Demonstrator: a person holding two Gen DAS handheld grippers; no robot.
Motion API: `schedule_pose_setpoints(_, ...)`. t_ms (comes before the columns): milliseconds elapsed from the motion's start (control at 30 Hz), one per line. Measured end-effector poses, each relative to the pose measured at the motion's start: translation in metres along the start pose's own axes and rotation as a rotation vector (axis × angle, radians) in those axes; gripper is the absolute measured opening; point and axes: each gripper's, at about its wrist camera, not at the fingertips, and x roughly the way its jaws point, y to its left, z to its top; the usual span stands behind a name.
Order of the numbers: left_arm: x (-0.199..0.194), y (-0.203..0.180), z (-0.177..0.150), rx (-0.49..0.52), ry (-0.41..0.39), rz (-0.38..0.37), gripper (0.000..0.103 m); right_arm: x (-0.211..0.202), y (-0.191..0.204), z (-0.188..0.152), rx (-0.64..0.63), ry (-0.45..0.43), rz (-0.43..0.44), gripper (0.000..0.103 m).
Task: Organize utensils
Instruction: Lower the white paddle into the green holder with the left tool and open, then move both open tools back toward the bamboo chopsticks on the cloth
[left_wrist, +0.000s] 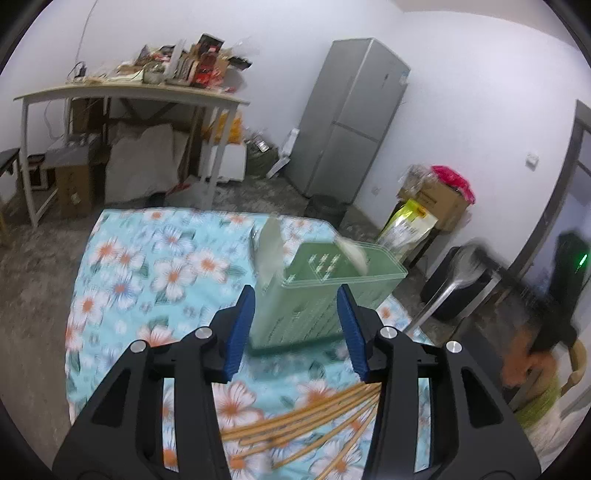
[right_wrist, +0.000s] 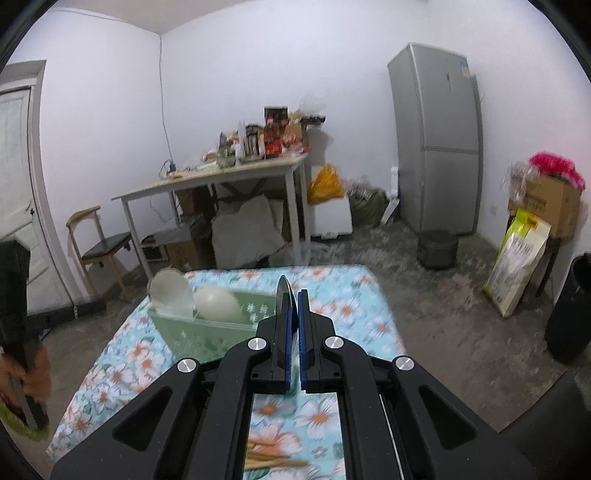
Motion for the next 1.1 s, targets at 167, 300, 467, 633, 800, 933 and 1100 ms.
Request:
schedule_pose_setpoints(167,0.003,0.011,-0.025,-0.031,0.041,0.046,0.049,-0.020,0.001,0.031,-0.062,-0.093,-0.045,0.003)
schedule_pose_setpoints(300,0.000,0.018,-0.035,-0.052,0.045,0.066,0.051,-0.029,0.006,0.052,-0.109,-0.160,-0.068,0.003)
schedule_pose_setpoints(467,-0.004,0.018,-0.040,-0.041,0.036,0.082,0.054,-0.022,0.011,0.072,-0.140,-0.210,-0.074,0.003)
schedule_pose_setpoints(633,-0.007,0.012,-0.043,-0.034,0.033,0.083,0.056,0.014,0.017,0.073,-0.174,-0.182,-0.107,0.003)
schedule_pose_setpoints(800,-0.009,0.010,-0.045,-0.024,0.031,0.090,0.058,0.060,0.021,0.061,-0.191,-0.118,-0.104,0.003)
schedule_pose_setpoints(933,-0.009,0.010,-0.047,-0.026,0.036,0.093,0.058,0.091,0.029,0.045,-0.219,-0.060,-0.096,0.004)
schedule_pose_setpoints(1100,-0.008,0.011,-0.048,-0.029,0.040,0.092,0.059,0.116,0.029,0.029,-0.188,0.061,-0.003,0.006)
